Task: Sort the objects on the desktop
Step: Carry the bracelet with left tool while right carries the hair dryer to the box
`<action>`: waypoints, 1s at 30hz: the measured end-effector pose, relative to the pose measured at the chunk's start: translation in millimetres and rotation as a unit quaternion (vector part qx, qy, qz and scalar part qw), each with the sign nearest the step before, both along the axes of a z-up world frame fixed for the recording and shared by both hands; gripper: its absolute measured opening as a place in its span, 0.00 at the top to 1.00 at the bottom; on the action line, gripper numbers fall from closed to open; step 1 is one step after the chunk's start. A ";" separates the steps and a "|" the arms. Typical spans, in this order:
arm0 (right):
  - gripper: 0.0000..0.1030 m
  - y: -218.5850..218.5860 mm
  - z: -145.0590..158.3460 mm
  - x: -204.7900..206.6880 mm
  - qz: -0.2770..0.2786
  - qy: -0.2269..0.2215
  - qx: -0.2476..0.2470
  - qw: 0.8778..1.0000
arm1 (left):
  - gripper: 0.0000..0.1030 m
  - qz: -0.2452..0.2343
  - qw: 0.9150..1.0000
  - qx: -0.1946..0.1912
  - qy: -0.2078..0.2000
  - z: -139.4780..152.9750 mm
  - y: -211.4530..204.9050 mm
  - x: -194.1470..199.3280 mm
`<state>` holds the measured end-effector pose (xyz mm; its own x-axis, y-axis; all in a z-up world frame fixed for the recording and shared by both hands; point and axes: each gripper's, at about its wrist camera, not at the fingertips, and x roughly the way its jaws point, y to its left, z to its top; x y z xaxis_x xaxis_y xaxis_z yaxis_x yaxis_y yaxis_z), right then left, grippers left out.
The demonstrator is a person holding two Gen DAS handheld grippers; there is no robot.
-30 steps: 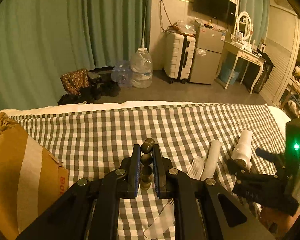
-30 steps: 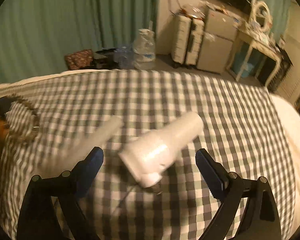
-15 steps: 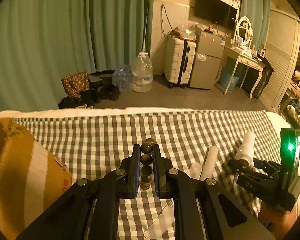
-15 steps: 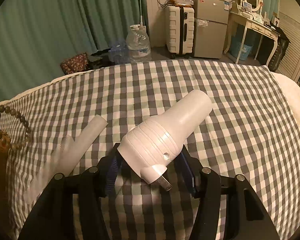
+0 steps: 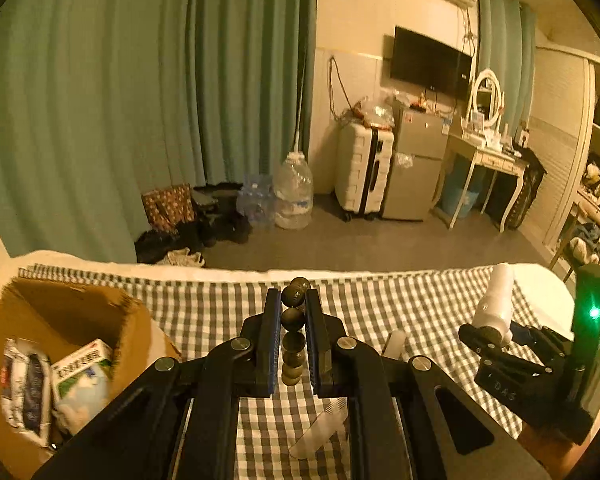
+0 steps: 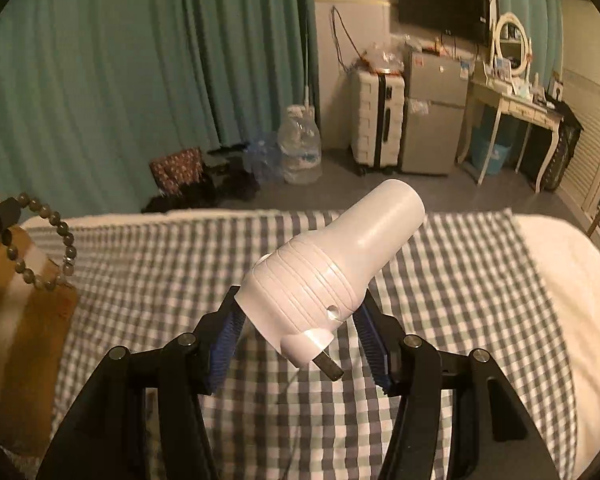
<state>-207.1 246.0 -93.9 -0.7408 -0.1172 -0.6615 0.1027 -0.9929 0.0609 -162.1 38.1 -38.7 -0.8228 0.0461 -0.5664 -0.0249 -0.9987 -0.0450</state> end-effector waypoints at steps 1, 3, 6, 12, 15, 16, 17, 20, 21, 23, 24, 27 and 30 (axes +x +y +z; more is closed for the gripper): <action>0.46 -0.5 8.9 3.8 0.003 0.007 -0.005 1.000 | 0.89 0.001 1.000 0.002 0.004 4.9 -0.7 3.7; 0.46 -2.8 21.9 11.6 0.004 0.018 -0.011 1.000 | 0.89 0.003 1.000 0.004 0.013 15.0 -3.0 11.3; 0.46 -1.6 43.7 24.1 0.011 0.036 -0.027 0.999 | 0.89 0.006 1.000 -0.003 0.025 29.1 -3.1 22.0; 0.46 -11.3 71.3 45.3 0.036 0.060 -0.040 0.997 | 0.89 0.017 0.999 -0.010 0.043 50.8 -5.2 49.1; 0.46 -14.3 84.1 57.2 0.047 0.073 -0.043 0.995 | 0.89 0.018 0.999 -0.016 0.035 52.2 -11.2 67.4; 0.46 -15.2 87.8 61.7 0.048 0.077 -0.047 0.995 | 0.89 0.019 0.999 -0.015 0.028 52.4 -14.3 70.3; 0.46 -17.7 91.6 64.6 0.051 0.080 -0.050 0.994 | 0.89 0.023 0.999 -0.017 0.027 53.1 -16.3 72.5; 0.46 -26.8 102.8 72.7 0.058 0.092 -0.051 0.993 | 0.89 0.038 0.998 -0.028 0.035 60.9 -23.0 80.7; 0.46 -29.3 105.8 75.0 0.060 0.095 -0.051 0.992 | 0.89 0.041 0.998 -0.025 0.036 62.7 -24.9 83.4; 0.46 -37.2 109.6 81.4 0.065 0.098 -0.051 0.992 | 0.89 0.050 0.998 -0.014 0.039 67.8 -34.0 87.8; 0.46 -40.1 110.5 82.7 0.066 0.099 -0.053 0.991 | 0.89 0.056 0.998 -0.011 0.040 70.3 -39.4 89.2; 0.46 -48.5 114.7 88.7 0.073 0.101 -0.053 0.991 | 0.89 0.067 0.997 -0.007 0.044 74.1 -55.2 93.7; 0.46 -60.7 119.1 91.5 0.081 0.105 -0.054 0.990 | 0.89 0.081 0.995 -0.012 0.053 75.2 -71.5 100.0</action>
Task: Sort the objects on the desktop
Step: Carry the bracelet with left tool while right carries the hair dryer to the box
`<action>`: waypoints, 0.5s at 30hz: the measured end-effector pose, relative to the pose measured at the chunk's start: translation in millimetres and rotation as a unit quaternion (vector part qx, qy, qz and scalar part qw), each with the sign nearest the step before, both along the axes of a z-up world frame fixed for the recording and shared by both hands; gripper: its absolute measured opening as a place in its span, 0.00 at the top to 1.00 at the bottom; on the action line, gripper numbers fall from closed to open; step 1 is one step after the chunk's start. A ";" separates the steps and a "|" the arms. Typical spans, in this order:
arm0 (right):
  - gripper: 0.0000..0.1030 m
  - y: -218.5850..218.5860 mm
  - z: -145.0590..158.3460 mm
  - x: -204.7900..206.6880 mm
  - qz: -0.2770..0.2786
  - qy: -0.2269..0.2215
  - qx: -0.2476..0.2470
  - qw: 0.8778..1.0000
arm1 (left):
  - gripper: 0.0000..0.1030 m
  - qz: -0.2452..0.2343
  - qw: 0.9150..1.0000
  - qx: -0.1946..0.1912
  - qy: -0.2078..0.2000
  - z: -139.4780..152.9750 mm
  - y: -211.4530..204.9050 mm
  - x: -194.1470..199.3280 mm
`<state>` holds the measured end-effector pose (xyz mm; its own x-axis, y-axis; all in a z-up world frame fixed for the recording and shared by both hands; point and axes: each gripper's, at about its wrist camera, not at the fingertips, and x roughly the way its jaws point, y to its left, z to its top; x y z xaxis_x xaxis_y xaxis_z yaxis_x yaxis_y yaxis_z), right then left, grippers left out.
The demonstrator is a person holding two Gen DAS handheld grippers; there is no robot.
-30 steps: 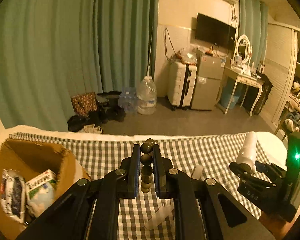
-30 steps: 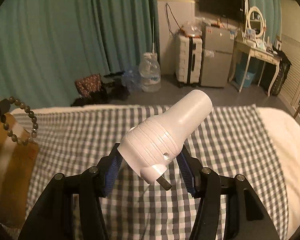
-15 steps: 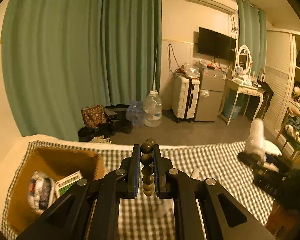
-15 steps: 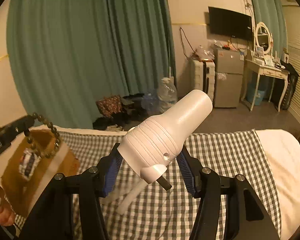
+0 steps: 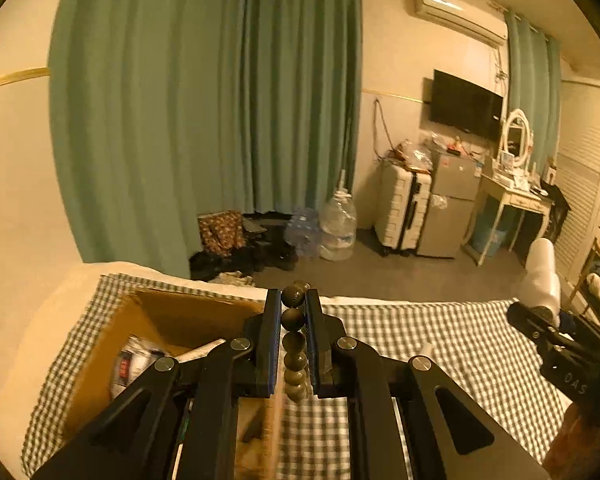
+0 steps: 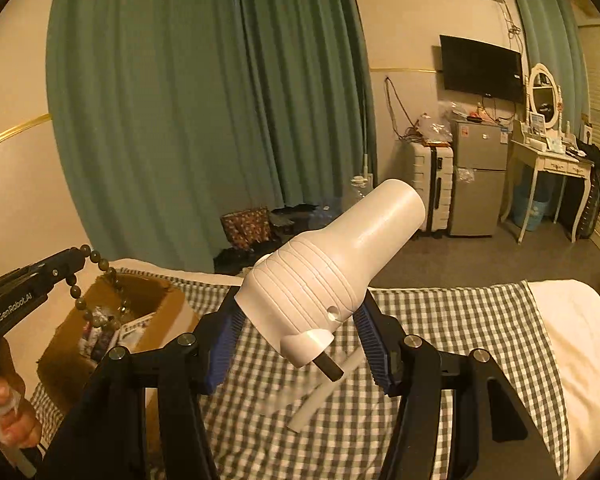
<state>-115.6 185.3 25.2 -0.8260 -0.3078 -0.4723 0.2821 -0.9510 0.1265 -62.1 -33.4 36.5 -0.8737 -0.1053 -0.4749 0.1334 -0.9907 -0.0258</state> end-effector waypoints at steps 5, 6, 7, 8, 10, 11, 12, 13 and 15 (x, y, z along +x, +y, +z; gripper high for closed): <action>0.46 -25.9 5.0 -1.7 0.021 -0.003 -0.015 1.000 | 0.89 0.013 1.000 -0.006 0.003 -0.5 -26.3 1.1; 0.46 -32.3 5.8 -3.0 0.027 -0.003 -0.017 0.999 | 0.89 0.015 1.000 0.002 0.001 -1.2 -34.2 0.8; 0.46 -40.6 6.9 -3.9 0.032 -0.002 -0.015 0.999 | 0.89 0.017 1.000 0.007 -0.002 -2.1 -41.7 0.5; 0.46 -48.6 7.8 -4.1 0.038 0.001 -0.012 0.999 | 0.89 0.018 1.000 0.007 -0.006 -2.9 -47.7 0.1; 0.46 -66.2 8.7 -3.0 0.051 0.004 -0.008 0.999 | 0.89 0.029 0.999 0.004 -0.012 -3.7 -61.1 2.0; 0.46 -73.9 8.7 -2.5 0.057 0.005 -0.007 0.998 | 0.89 0.036 0.999 0.002 -0.016 -4.1 -68.5 3.1; 0.46 -80.0 7.9 -1.5 0.062 0.006 -0.005 0.998 | 0.89 0.040 0.999 0.002 -0.018 -4.2 -74.1 5.1; 0.46 -87.1 6.9 -2.3 0.068 0.006 -0.003 0.998 | 0.89 0.045 0.999 0.004 -0.020 -4.5 -81.2 6.6; 0.46 -100.8 4.4 -1.9 0.081 0.007 0.002 0.997 | 0.89 0.052 0.998 0.006 -0.023 -4.5 -91.0 10.1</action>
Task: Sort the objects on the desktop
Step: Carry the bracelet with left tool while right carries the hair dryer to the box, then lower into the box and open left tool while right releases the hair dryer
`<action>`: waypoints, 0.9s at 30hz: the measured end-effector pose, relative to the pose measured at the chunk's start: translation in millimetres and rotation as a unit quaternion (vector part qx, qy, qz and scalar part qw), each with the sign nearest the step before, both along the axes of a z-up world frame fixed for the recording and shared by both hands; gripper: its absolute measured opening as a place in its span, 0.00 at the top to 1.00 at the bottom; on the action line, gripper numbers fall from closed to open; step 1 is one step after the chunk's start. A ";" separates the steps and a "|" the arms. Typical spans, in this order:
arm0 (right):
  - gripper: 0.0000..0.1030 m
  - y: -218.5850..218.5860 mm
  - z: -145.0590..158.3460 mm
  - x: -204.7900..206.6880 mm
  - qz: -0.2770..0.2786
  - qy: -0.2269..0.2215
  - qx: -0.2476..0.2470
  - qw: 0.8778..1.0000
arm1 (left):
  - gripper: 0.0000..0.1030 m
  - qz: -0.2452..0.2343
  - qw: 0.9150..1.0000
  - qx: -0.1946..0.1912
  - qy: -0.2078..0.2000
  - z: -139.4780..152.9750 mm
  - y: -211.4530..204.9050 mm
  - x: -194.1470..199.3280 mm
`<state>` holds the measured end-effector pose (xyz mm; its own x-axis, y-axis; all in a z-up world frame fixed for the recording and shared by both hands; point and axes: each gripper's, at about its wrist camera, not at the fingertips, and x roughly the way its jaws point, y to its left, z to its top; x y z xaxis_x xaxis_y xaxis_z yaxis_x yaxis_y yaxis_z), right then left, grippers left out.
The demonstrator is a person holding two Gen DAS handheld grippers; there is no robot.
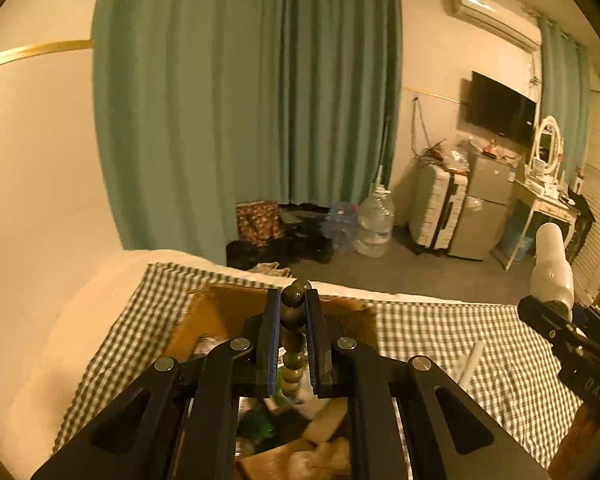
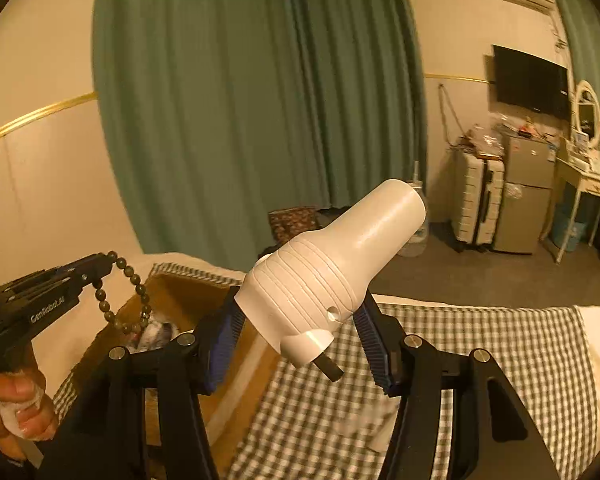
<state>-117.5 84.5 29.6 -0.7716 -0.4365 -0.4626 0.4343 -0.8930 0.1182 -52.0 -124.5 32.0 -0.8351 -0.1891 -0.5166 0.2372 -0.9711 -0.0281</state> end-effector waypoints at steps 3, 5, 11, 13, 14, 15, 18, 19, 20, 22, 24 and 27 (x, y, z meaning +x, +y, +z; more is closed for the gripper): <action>0.46 -19.6 -4.0 -0.2 0.015 0.000 0.007 1.000 | 0.89 0.007 1.000 -0.005 -0.003 -0.5 -11.5 3.8; 0.46 -33.6 -5.9 -1.6 0.026 -0.003 0.008 1.000 | 0.89 0.009 1.000 -0.003 -0.008 -3.0 -20.8 5.8; 0.46 -71.6 -18.4 -2.7 0.055 -0.009 0.022 0.998 | 0.89 0.007 1.000 -0.003 -0.028 -20.2 -41.4 6.0; 0.46 -83.8 -27.4 -4.9 0.063 -0.013 0.027 0.998 | 0.89 0.011 0.999 -0.004 -0.044 -30.3 -45.7 2.8; 0.46 -88.8 -31.1 -6.6 0.066 -0.017 0.029 0.997 | 0.89 0.011 0.999 0.007 -0.052 -37.5 -51.7 0.6; 0.46 -95.1 -35.5 -9.0 0.070 -0.023 0.031 0.997 | 0.89 0.013 0.998 0.015 -0.060 -42.4 -57.5 -1.7; 0.46 -112.2 -49.2 -17.0 0.088 -0.037 0.042 0.995 | 0.89 0.025 0.996 0.035 -0.080 -57.3 -73.1 -6.7; 0.46 -120.4 -54.1 -19.7 0.098 -0.041 0.050 0.993 | 0.89 0.028 0.995 0.039 -0.085 -61.6 -76.4 -7.4; 0.46 -125.9 -57.8 -22.5 0.107 -0.046 0.057 0.992 | 0.89 0.029 0.995 0.041 -0.090 -66.0 -78.3 -8.8; 0.46 -136.6 -66.1 -29.4 0.124 -0.057 0.069 0.988 | 0.89 0.029 0.994 0.039 -0.102 -73.9 -79.9 -12.8; 0.46 -145.4 -76.6 -36.1 0.137 -0.071 0.078 0.985 | 0.89 0.026 0.993 0.035 -0.112 -81.9 -78.5 -16.5; 0.46 -154.5 -93.4 -41.2 0.144 -0.089 0.097 0.981 | 0.89 0.022 0.992 0.034 -0.123 -89.5 -77.8 -22.0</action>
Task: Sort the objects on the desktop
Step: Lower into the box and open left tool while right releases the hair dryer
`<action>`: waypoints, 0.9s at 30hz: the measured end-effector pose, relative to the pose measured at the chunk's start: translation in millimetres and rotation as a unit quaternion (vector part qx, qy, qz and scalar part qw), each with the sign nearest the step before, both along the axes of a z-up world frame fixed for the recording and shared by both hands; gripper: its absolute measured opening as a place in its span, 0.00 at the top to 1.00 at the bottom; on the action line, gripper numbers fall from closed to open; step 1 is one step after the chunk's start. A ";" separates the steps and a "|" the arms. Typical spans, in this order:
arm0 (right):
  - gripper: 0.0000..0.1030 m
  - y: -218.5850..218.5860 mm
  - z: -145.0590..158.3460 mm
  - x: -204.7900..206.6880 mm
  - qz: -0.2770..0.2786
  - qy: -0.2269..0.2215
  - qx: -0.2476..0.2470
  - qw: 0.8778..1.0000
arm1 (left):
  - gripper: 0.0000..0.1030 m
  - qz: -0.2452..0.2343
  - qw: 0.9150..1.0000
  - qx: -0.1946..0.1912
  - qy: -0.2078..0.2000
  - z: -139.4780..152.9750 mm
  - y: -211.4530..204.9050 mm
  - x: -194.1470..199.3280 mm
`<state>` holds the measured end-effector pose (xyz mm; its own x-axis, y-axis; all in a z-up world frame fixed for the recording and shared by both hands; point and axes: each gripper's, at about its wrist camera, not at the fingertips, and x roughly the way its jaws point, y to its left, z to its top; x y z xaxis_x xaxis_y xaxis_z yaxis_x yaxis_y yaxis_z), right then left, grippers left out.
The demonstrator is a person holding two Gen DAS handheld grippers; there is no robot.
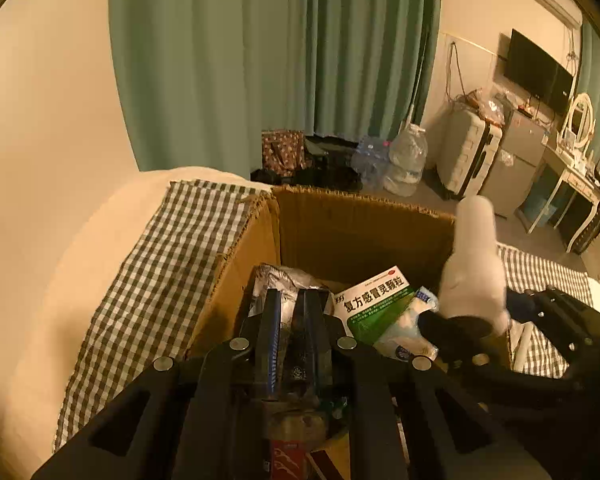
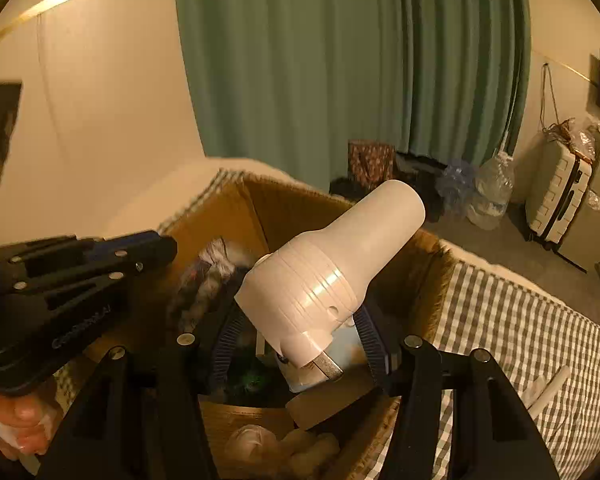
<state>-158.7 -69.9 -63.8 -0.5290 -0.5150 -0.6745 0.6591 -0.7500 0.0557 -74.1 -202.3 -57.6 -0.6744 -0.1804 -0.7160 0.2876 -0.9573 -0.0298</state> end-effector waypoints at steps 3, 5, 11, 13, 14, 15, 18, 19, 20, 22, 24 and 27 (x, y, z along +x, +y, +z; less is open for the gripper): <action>0.46 -7.2 -13.4 -2.6 0.011 -0.024 0.012 1.000 | 0.89 -0.003 1.000 -0.005 -0.015 -7.0 2.3 -4.2; 0.46 -11.8 -19.3 -2.8 0.023 -0.035 0.027 0.999 | 0.86 0.000 1.000 -0.005 -0.021 -9.9 0.5 -6.3; 0.28 -13.6 -14.4 9.5 0.014 -0.024 0.036 0.999 | 0.57 0.015 1.000 0.003 -0.011 -2.0 -2.8 -6.1; 0.27 -12.4 -11.2 14.5 0.010 -0.014 0.032 0.999 | 0.56 0.022 1.000 0.004 -0.002 3.0 -3.7 -4.1; 0.26 -11.9 -8.0 16.4 0.009 -0.012 0.029 0.999 | 0.55 0.026 1.000 0.007 0.007 7.3 -3.2 -2.1; 0.26 -10.9 -6.6 17.9 0.008 -0.011 0.024 1.000 | 0.55 0.027 1.000 0.008 0.012 10.0 -3.4 -1.8; 0.26 -3.0 1.2 20.3 -0.004 -0.003 0.010 1.000 | 0.47 0.030 0.999 0.010 0.037 20.5 -0.9 2.7; 0.26 2.7 3.7 20.8 -0.011 0.000 0.003 1.000 | 0.43 0.032 0.998 0.011 0.043 22.9 -1.1 3.6; 0.26 7.2 6.3 20.8 -0.017 0.002 -0.002 1.000 | 0.38 0.039 0.998 0.013 0.054 26.8 -1.0 5.4; 0.22 15.1 13.5 18.8 -0.034 0.016 -0.009 0.999 | 0.37 0.049 0.996 0.023 0.065 31.4 -3.6 7.5; 0.18 25.7 20.7 20.5 -0.051 0.039 -0.012 0.998 | 0.35 0.056 0.995 0.033 0.080 37.1 -4.5 10.7; 0.17 43.8 29.9 23.0 -0.072 0.054 -0.027 0.996 | 0.25 0.065 0.993 0.015 0.097 44.5 -0.6 13.6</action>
